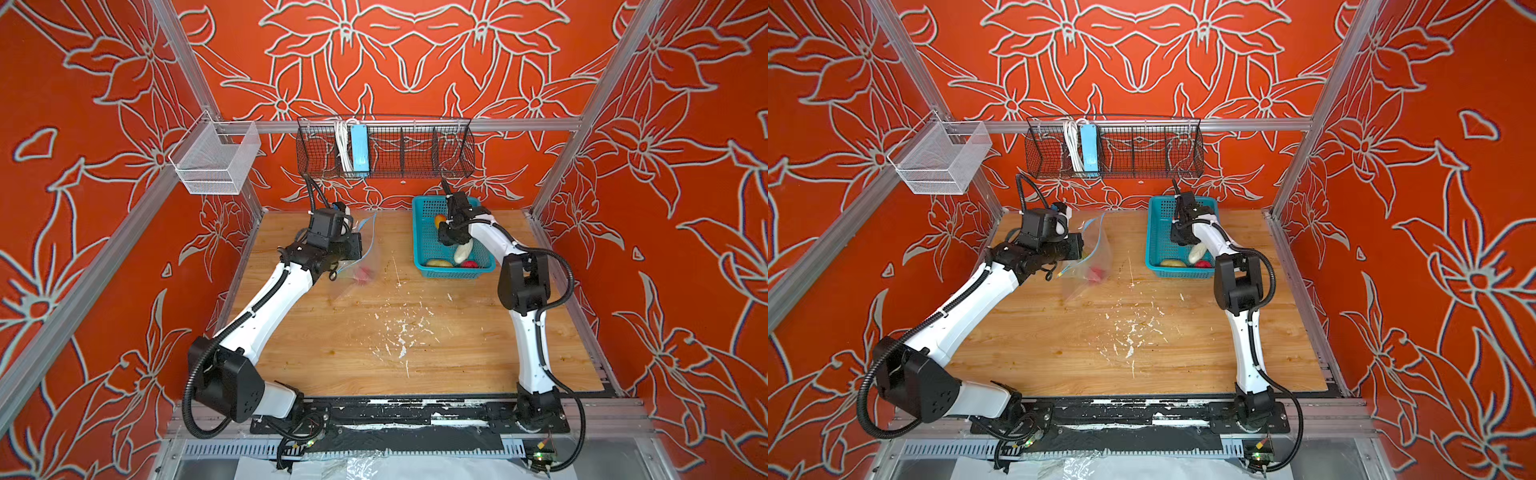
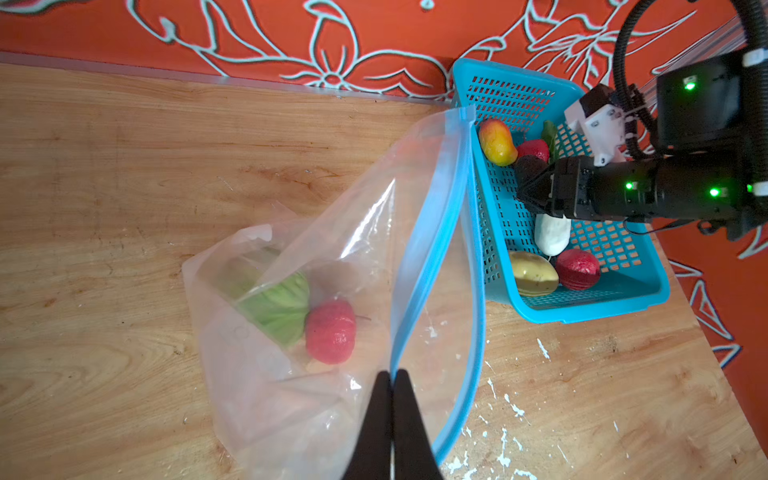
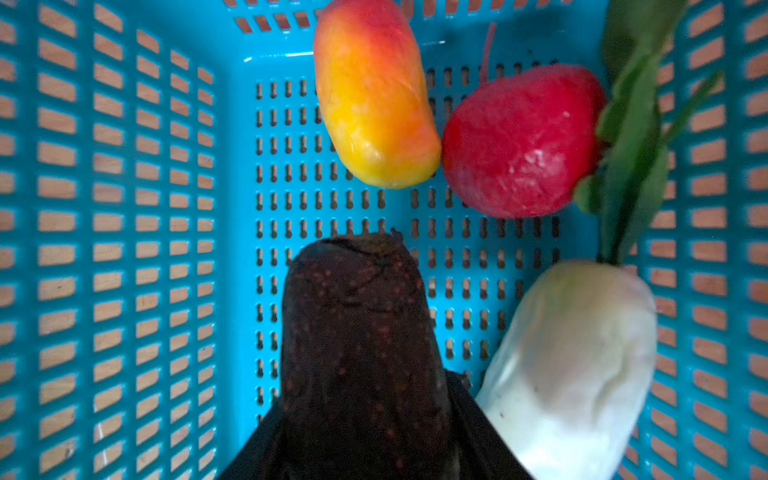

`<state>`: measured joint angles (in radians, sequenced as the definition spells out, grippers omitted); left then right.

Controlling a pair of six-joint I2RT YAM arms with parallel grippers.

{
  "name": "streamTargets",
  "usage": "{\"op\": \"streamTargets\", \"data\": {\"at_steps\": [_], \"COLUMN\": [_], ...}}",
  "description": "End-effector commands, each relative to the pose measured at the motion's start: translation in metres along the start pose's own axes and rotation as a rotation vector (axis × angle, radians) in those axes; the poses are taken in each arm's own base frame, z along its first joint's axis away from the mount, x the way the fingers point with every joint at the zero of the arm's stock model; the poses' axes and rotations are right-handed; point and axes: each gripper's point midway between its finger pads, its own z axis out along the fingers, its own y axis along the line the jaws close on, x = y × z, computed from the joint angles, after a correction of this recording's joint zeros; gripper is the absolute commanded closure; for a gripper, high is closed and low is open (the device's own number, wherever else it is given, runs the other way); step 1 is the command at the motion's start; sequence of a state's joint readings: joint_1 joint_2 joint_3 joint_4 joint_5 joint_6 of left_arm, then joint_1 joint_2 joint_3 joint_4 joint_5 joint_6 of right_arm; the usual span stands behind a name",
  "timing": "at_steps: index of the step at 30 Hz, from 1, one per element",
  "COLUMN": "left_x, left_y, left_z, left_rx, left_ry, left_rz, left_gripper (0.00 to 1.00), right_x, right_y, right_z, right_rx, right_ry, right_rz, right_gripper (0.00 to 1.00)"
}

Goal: Place the food in the zip-top bag and seal the zipper
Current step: 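Close the right gripper on the dark avocado and lift it, then carry the avocado with the right gripper over the bag opening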

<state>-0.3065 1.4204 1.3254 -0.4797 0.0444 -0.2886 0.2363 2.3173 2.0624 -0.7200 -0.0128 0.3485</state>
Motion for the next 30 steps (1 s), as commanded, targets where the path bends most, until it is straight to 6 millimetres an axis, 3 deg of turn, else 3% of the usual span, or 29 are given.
{"op": "streamTargets", "data": {"at_steps": [1, 13, 20, 30], "left_x": [-0.004, -0.006, -0.012, -0.011], "left_y": [-0.001, -0.002, 0.011, 0.003], "left_z": [-0.005, -0.009, -0.015, -0.015], "left_rx": [0.007, 0.009, -0.068, -0.021], "left_ry": [-0.011, -0.020, -0.051, -0.048], "left_rz": [-0.003, -0.001, 0.042, 0.019], "left_gripper": [1.00, 1.00, 1.00, 1.00], "right_x": [-0.009, 0.014, 0.032, 0.036], "right_y": [0.003, 0.004, 0.007, 0.022], "right_z": [-0.024, -0.047, -0.061, -0.091], "right_rx": [-0.034, -0.100, -0.166, -0.278], "right_ry": [-0.051, -0.063, -0.064, -0.082], "right_rz": [0.041, 0.128, 0.197, 0.245], "right_gripper": [0.61, 0.62, 0.62, 0.62]}}
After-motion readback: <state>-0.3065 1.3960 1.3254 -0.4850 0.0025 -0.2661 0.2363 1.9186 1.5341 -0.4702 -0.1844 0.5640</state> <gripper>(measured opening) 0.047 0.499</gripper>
